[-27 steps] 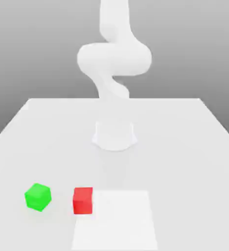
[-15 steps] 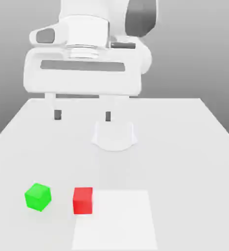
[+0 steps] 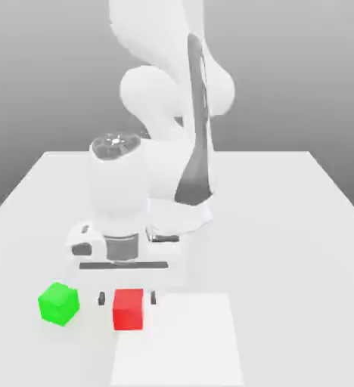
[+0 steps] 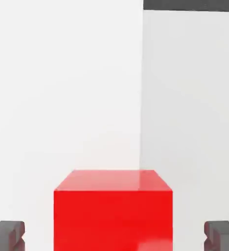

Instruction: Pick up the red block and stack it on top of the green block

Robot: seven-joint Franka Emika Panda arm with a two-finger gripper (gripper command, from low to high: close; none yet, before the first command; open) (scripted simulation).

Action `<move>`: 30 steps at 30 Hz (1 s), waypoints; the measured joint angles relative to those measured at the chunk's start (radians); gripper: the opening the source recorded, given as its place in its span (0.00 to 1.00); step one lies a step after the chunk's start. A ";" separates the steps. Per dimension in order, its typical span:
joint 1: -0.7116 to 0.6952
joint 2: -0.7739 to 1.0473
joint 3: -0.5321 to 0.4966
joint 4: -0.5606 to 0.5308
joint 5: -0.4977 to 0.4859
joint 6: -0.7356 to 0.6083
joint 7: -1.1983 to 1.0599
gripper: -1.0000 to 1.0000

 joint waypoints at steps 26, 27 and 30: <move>-0.200 -0.295 -0.168 0.037 -0.142 -0.330 0.366 0.00; -0.202 -0.279 -0.171 0.041 -0.135 -0.317 0.371 0.00; -0.207 -0.185 -0.158 0.047 -0.081 -0.233 0.341 0.00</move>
